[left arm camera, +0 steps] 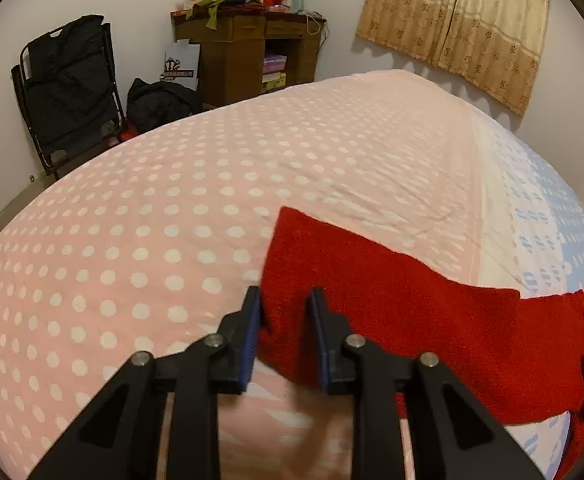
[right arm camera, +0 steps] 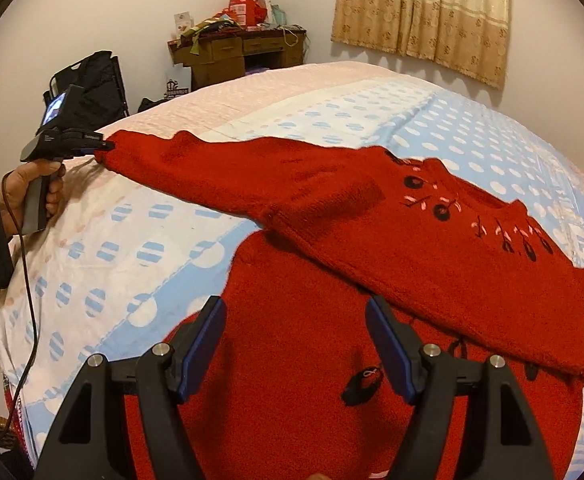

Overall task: Fold small clothes
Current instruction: 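Lift the held sleeve and carry it across the sweater body with the left tool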

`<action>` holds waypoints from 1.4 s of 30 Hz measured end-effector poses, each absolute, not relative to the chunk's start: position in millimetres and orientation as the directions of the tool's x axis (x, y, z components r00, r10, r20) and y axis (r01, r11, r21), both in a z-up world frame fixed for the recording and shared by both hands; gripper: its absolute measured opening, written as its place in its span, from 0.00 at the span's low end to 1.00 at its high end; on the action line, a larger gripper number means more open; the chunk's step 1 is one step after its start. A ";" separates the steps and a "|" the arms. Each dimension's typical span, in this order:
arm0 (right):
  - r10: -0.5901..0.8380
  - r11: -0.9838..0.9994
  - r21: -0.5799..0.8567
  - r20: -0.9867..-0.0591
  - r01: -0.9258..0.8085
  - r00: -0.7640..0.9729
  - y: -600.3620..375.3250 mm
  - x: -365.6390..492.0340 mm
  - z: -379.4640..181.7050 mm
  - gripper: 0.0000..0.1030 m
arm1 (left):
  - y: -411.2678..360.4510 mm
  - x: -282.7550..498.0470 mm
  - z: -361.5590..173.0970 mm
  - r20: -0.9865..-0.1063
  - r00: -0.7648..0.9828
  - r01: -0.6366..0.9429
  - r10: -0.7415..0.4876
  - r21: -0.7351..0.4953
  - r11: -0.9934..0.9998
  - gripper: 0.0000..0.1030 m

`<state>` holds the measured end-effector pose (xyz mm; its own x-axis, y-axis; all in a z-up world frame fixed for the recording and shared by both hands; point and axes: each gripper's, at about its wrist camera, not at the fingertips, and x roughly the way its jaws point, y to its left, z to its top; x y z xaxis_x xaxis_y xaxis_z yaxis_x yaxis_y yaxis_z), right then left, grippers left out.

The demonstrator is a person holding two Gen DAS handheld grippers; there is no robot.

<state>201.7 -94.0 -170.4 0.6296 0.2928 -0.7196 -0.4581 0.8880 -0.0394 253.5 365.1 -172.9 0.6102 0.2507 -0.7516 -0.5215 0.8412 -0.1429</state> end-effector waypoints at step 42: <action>0.283 0.922 0.017 -0.713 -0.387 0.642 -120.6 190.3 -169.7 0.71 | 274.7 245.8 -78.2 -0.617 0.782 -0.316 0.082 -0.279 0.907 0.11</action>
<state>190.3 -120.6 -169.7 0.6417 0.2830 -0.7128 -0.3872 0.9218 0.0175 245.8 274.7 -78.2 0.7824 0.0820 -0.6173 -0.3155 0.9068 -0.2794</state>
